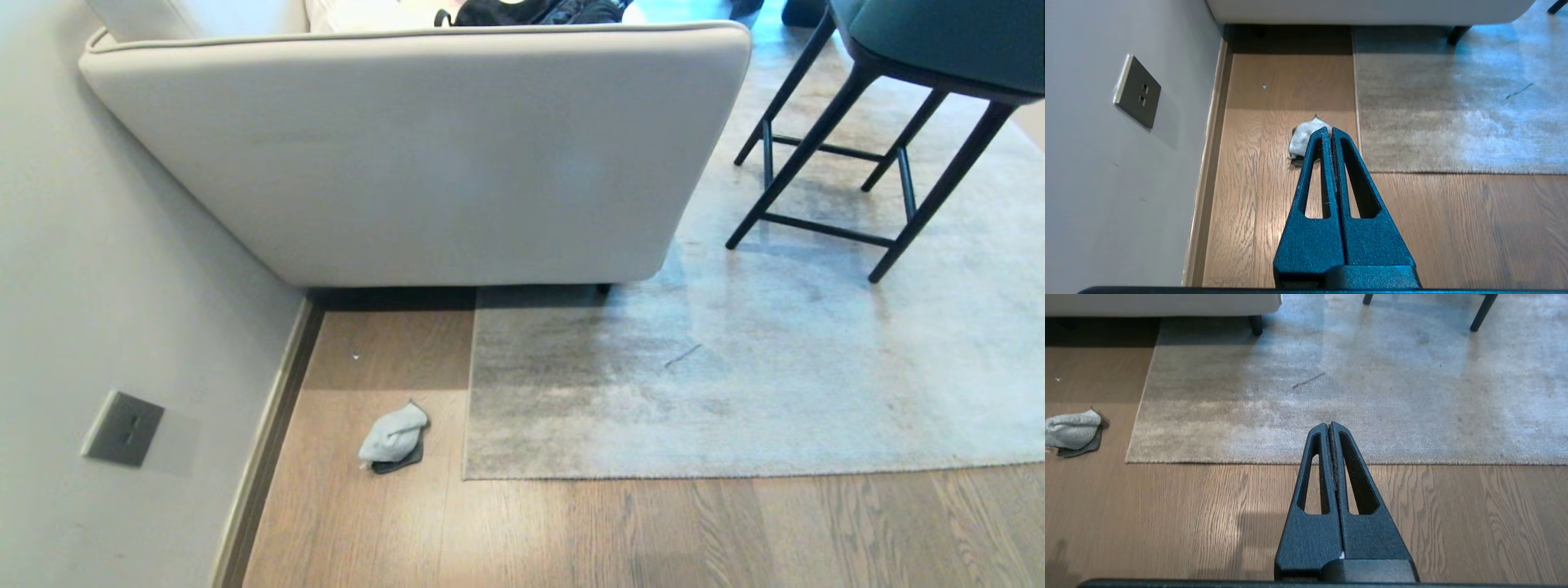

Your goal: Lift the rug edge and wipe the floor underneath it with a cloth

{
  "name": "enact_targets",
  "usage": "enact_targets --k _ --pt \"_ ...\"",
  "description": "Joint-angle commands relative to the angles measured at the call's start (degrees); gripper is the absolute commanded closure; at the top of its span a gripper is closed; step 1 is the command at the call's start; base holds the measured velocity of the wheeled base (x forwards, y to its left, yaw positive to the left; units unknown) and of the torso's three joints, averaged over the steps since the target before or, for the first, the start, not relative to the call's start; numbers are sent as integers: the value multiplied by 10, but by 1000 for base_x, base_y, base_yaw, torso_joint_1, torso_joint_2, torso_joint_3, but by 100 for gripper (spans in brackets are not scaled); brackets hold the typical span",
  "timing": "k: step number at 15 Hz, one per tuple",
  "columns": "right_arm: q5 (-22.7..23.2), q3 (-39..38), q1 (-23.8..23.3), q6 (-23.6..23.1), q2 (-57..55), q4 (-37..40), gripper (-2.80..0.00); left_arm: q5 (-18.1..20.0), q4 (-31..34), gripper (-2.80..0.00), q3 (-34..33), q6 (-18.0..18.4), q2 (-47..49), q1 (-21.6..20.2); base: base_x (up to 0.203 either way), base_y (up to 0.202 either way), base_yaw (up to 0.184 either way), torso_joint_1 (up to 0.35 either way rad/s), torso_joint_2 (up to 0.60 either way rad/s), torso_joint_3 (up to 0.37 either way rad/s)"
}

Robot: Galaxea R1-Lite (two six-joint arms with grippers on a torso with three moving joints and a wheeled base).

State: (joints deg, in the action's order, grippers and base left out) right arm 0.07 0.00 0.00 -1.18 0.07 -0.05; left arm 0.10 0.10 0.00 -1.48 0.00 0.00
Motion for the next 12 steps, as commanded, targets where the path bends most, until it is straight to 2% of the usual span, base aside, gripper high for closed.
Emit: enact_targets --k 1,12 --pt "0 0 0 0 -1 0 0 0 0 0 0 0 0 -1 0 0 0 5 3 203" --pt "0 0 0 0 -1 0 0 0 0 0 0 0 0 0 0 0 0 1 1 203"
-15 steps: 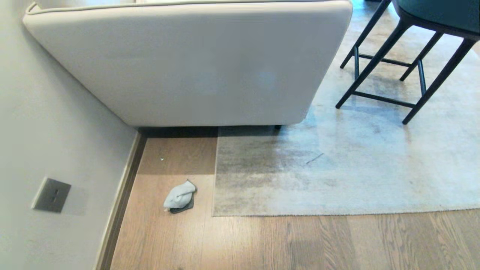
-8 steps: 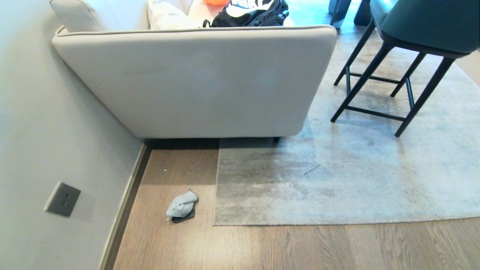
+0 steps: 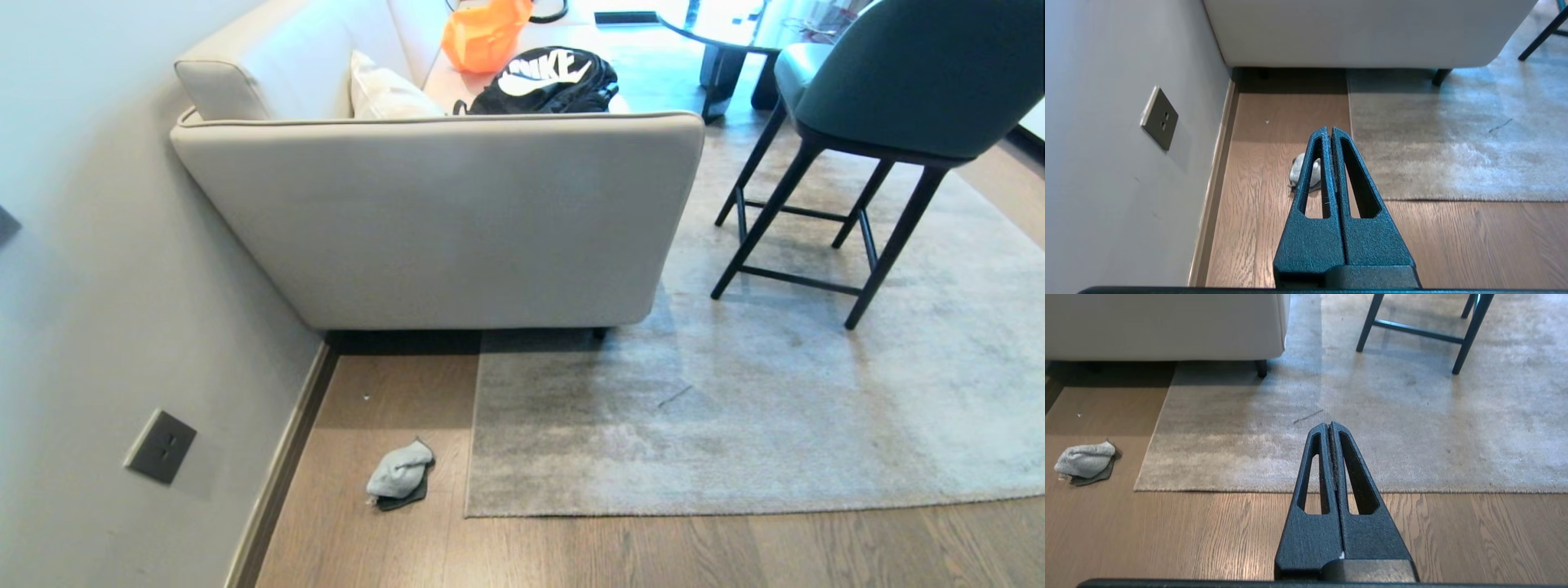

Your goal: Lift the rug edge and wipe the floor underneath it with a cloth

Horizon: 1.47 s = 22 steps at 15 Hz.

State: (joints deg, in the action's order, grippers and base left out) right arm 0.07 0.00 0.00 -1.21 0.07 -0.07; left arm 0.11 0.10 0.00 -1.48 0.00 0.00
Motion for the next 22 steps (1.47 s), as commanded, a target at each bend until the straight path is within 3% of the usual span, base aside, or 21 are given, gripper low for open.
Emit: enact_targets --k 1,12,22 --pt "0 0 0 0 -1 0 0 1 0 0 0 0 0 0 0 0 0 2 -2 203" --pt "0 0 0 0 -1 -1 0 0 0 0 0 0 0 0 0 0 0 0 3 199" --pt "0 0 0 0 -1 0 0 0 0 0 0 0 0 -1 0 0 0 2 1 28"
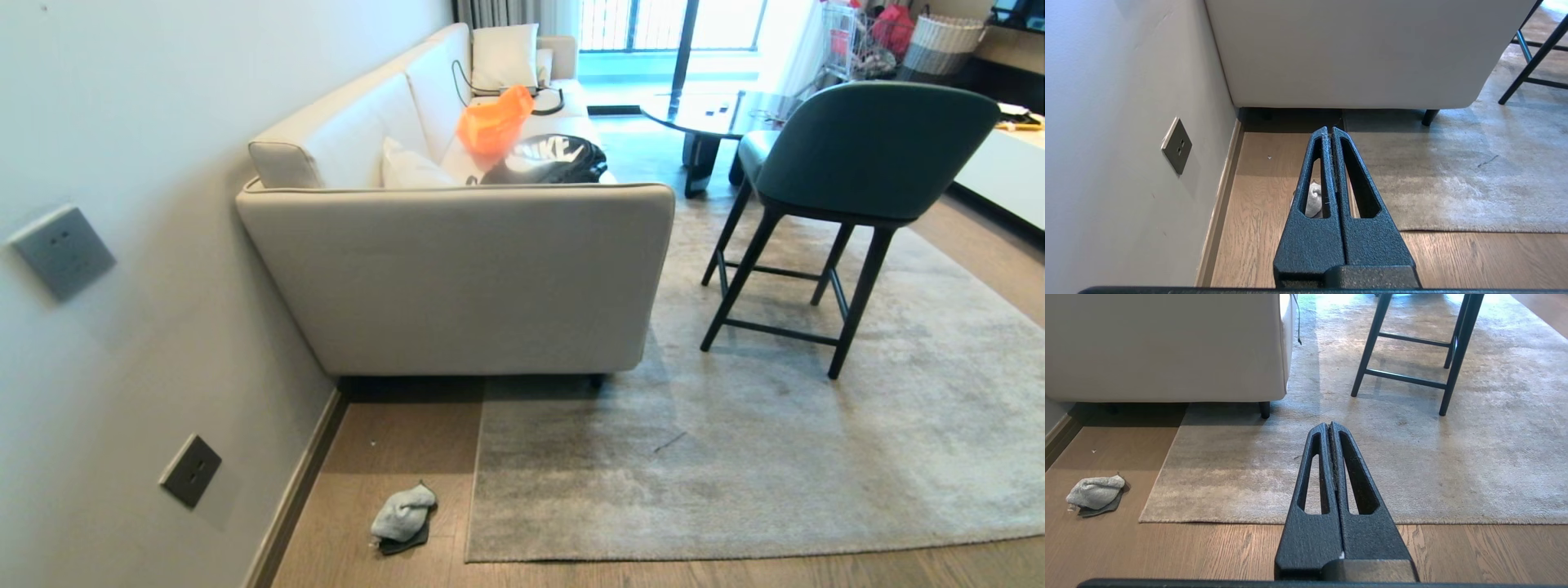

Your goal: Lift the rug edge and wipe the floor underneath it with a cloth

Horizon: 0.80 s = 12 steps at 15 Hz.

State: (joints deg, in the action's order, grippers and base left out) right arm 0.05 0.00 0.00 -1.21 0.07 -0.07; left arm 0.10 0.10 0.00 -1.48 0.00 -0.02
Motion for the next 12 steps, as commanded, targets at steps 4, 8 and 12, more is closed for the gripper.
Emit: enact_targets --k 4,8,12 --pt "0 0 0 0 -1 0 0 0 0 0 0 -1 0 -1 0 0 0 0 0 0" --pt "0 0 0 0 -1 0 0 0 0 0 0 0 0 -1 0 0 0 0 0 0" --pt "0 0 0 0 -1 0 0 0 0 0 0 0 0 -1 0 0 0 0 0 0"
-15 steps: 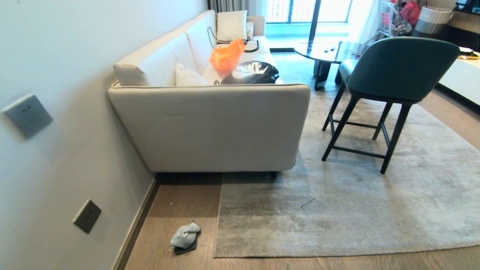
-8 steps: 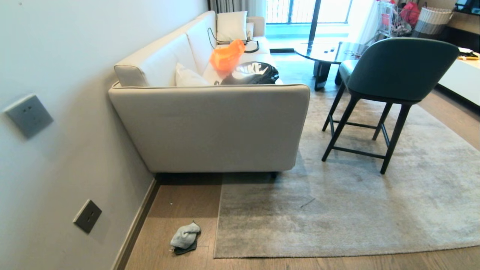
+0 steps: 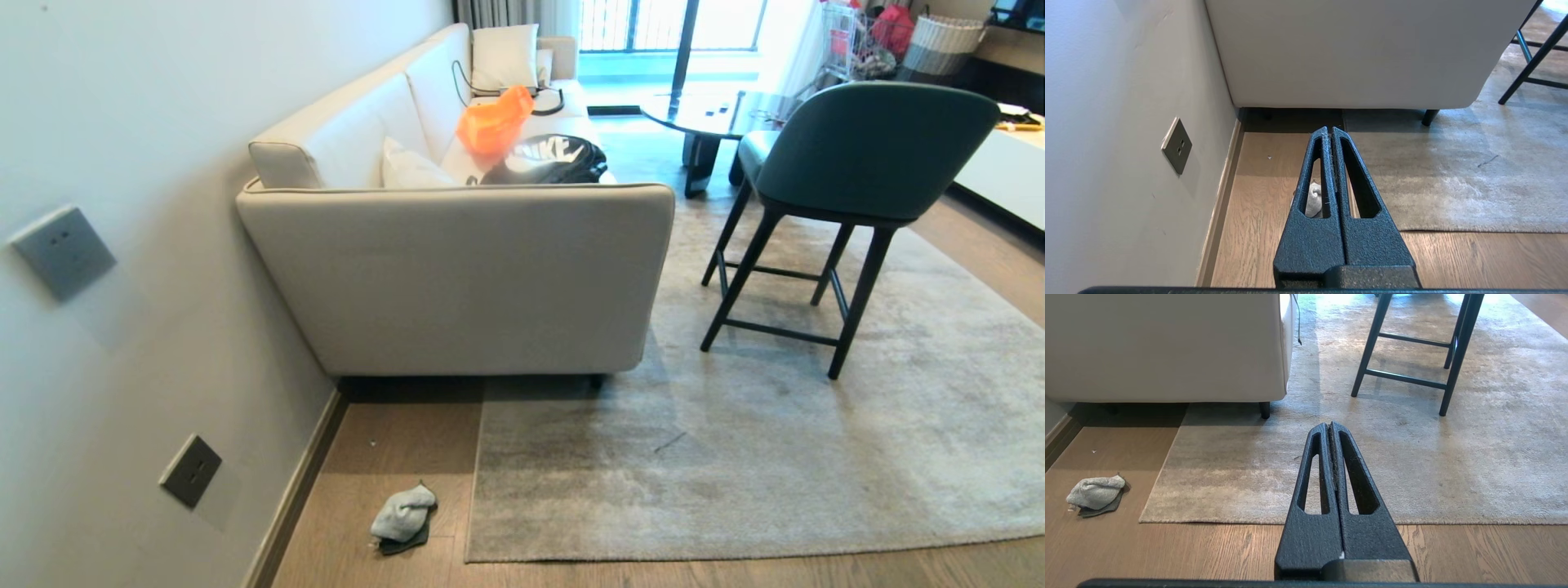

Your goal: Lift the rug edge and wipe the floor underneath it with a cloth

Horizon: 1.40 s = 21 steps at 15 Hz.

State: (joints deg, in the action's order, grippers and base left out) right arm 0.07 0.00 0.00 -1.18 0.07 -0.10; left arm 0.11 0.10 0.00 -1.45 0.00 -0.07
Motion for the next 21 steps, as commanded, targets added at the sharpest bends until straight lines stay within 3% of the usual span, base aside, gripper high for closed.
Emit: enact_targets --k 1,21 --pt "0 0 0 0 -1 0 0 0 0 0 0 0 0 0 0 0 0 0 0 0" --pt "0 0 0 1 -1 -1 0 0 0 0 0 0 0 0 0 0 0 0 0 0"
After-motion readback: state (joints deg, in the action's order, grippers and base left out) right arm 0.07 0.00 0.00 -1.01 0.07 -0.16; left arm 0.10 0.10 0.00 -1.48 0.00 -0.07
